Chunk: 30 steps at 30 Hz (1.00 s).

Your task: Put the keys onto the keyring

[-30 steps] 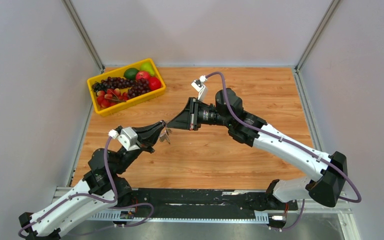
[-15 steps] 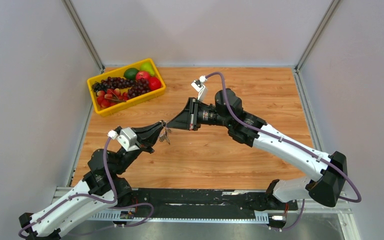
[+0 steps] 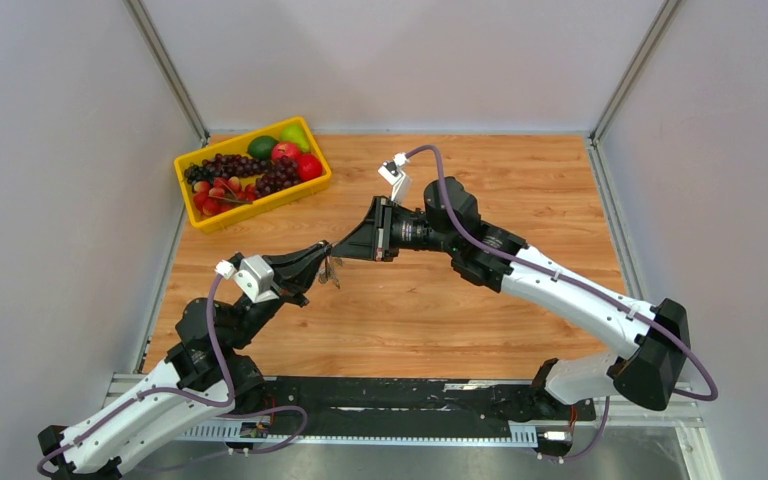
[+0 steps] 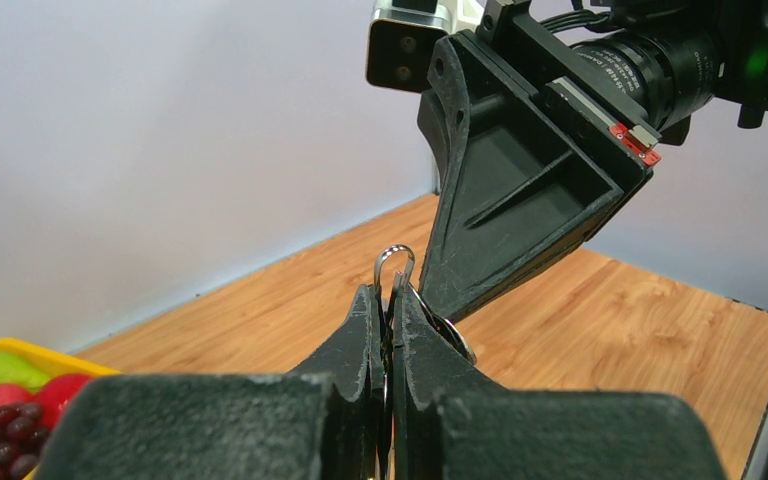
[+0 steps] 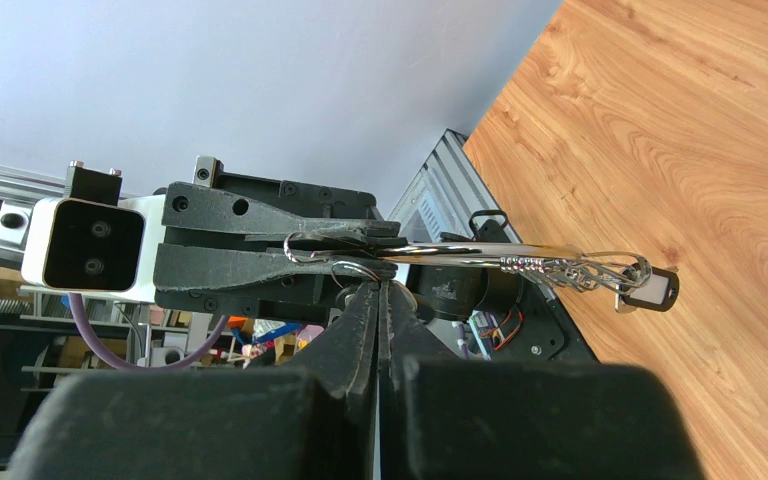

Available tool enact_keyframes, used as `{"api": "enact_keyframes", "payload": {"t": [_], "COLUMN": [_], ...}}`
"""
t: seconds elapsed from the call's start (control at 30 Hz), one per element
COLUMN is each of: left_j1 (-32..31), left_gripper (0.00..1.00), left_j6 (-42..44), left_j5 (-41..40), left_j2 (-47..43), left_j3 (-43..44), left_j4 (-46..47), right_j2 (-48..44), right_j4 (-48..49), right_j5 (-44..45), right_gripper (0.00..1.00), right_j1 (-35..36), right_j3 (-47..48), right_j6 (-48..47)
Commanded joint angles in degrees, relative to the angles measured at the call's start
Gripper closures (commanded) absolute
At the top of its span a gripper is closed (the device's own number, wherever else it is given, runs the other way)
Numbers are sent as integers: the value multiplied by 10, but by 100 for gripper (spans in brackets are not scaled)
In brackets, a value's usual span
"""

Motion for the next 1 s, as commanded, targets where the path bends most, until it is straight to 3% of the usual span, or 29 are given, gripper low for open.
{"api": "enact_keyframes", "payload": {"t": [0.0, 0.97], "left_j1": [-1, -1], "left_gripper": [99, 100], "left_j6": [9, 8], "left_j5": [4, -14], "left_j2": [0, -3], "left_j3": [-1, -1], "left_j4": [34, 29], "right_j2": [-1, -52], "right_j4": [14, 8], "right_j5": [6, 39], "right_gripper": [100, 100], "right_j1": [6, 7], "right_j3": [30, -7], "right_j6": [6, -8]}}
